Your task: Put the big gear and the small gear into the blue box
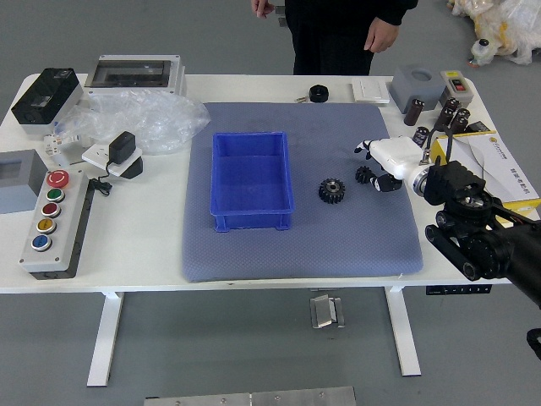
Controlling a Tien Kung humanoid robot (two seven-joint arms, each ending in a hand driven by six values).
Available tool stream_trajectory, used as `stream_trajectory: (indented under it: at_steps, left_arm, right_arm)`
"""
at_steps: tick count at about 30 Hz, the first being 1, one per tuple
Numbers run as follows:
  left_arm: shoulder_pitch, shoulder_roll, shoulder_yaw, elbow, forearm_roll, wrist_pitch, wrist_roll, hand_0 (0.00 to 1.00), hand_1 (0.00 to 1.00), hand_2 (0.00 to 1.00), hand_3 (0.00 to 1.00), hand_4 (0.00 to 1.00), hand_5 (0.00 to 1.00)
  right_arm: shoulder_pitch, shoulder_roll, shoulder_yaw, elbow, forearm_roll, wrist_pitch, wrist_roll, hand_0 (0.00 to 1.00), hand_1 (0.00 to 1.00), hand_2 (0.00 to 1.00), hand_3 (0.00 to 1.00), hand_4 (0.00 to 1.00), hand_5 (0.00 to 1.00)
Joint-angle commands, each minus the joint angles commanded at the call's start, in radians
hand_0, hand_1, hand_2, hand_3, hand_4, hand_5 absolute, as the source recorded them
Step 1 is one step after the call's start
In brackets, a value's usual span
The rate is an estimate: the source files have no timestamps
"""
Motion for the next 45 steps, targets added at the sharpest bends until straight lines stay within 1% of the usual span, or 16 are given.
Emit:
stream_trajectory:
  at_steps: [1, 6, 7, 10, 12, 13, 19, 24, 25, 30, 31, 36, 37, 42, 43, 45]
  left_arm:
    - [0.0, 0.0, 0.0, 0.0, 0.0, 0.0, 0.0, 0.863, 0.832, 0.818, 0.835, 0.7, 0.29]
    - [0.0, 0.003, -0.004, 0.0, -0.001, 0.0, 0.0, 0.863, 0.832, 0.818, 0.835, 0.7, 0.29]
    - [0.0, 0.003, -0.004, 0.0, -0.001, 0.0, 0.0, 0.863, 0.833, 0.818, 0.835, 0.7, 0.29]
    - [0.0, 0.003, -0.007, 0.0, 0.0, 0.0, -0.001, 0.863, 0.833, 0.818, 0.835, 0.7, 0.29]
    - [-0.001, 0.003, -0.008, 0.0, 0.001, 0.0, -0.001, 0.863, 0.833, 0.818, 0.835, 0.7, 0.29]
    - [-0.001, 0.003, -0.008, 0.0, 0.001, 0.0, -0.001, 0.863, 0.832, 0.818, 0.835, 0.7, 0.291]
    - [0.0, 0.003, -0.008, 0.0, 0.0, 0.0, -0.001, 0.863, 0.832, 0.818, 0.835, 0.7, 0.291]
    - [0.001, 0.004, -0.007, 0.0, -0.001, 0.0, -0.001, 0.863, 0.832, 0.818, 0.835, 0.7, 0.291]
    - [0.0, 0.004, -0.007, 0.0, 0.0, 0.0, -0.001, 0.863, 0.833, 0.818, 0.835, 0.701, 0.291]
    - [-0.001, 0.003, -0.007, 0.0, 0.001, 0.0, -0.001, 0.863, 0.833, 0.818, 0.835, 0.701, 0.291]
    - [-0.001, 0.003, -0.006, 0.0, 0.001, 0.0, -0.001, 0.863, 0.832, 0.818, 0.835, 0.7, 0.291]
    - [-0.001, 0.003, -0.004, 0.0, 0.001, 0.0, -0.001, 0.863, 0.832, 0.818, 0.835, 0.7, 0.291]
    - [0.0, 0.003, -0.004, 0.0, 0.001, 0.0, -0.001, 0.863, 0.832, 0.818, 0.835, 0.7, 0.29]
    - [0.0, 0.004, -0.003, 0.0, 0.001, 0.0, -0.001, 0.863, 0.832, 0.818, 0.835, 0.7, 0.29]
    - [0.0, 0.005, -0.003, 0.0, 0.001, 0.0, -0.001, 0.863, 0.832, 0.818, 0.835, 0.7, 0.291]
    - [0.0, 0.005, -0.003, 0.0, 0.001, 0.0, -0.001, 0.863, 0.832, 0.818, 0.835, 0.7, 0.291]
  right_arm:
    - [0.002, -0.004, 0.004, 0.005, 0.0, 0.007, -0.001, 0.55, 0.525, 0.756, 0.88, 0.708, 0.04]
    - [0.013, -0.028, 0.018, 0.034, -0.002, 0.051, -0.006, 0.55, 0.525, 0.756, 0.88, 0.708, 0.04]
    - [0.015, -0.032, 0.02, 0.04, -0.002, 0.061, -0.008, 0.586, 0.553, 0.786, 0.903, 0.759, 0.091]
    - [0.018, -0.041, 0.02, 0.052, -0.001, 0.083, -0.011, 0.586, 0.553, 0.786, 0.903, 0.759, 0.091]
    - [0.019, -0.044, 0.019, 0.057, -0.002, 0.095, -0.013, 0.586, 0.553, 0.786, 0.903, 0.759, 0.091]
    - [0.019, -0.045, 0.019, 0.059, -0.003, 0.102, -0.015, 0.599, 0.575, 0.808, 0.924, 0.784, 0.112]
    - [0.019, -0.042, 0.013, 0.063, -0.008, 0.123, -0.024, 0.608, 0.582, 0.815, 0.92, 0.801, 0.132]
    - [0.018, -0.033, 0.006, 0.059, -0.009, 0.128, -0.03, 0.608, 0.582, 0.815, 0.92, 0.801, 0.132]
    - [0.018, -0.031, 0.004, 0.058, -0.009, 0.128, -0.031, 0.609, 0.583, 0.806, 0.895, 0.807, 0.132]
    - [0.019, -0.02, -0.001, 0.048, -0.007, 0.127, -0.036, 0.609, 0.583, 0.806, 0.895, 0.807, 0.132]
    - [0.019, -0.017, -0.002, 0.045, -0.007, 0.126, -0.036, 0.602, 0.577, 0.794, 0.856, 0.805, 0.137]
    - [0.02, -0.009, -0.008, 0.03, 0.001, 0.123, -0.035, 0.602, 0.577, 0.794, 0.856, 0.805, 0.137]
    - [0.02, -0.008, -0.01, 0.027, 0.002, 0.121, -0.035, 0.603, 0.575, 0.763, 0.788, 0.783, 0.154]
    - [0.025, -0.002, -0.016, 0.016, 0.009, 0.113, -0.032, 0.603, 0.575, 0.763, 0.788, 0.783, 0.154]
    - [0.027, -0.001, -0.018, 0.013, 0.011, 0.113, -0.032, 0.594, 0.562, 0.708, 0.692, 0.761, 0.202]
    - [0.031, 0.0, -0.022, 0.009, 0.014, 0.114, -0.031, 0.594, 0.562, 0.708, 0.692, 0.761, 0.202]
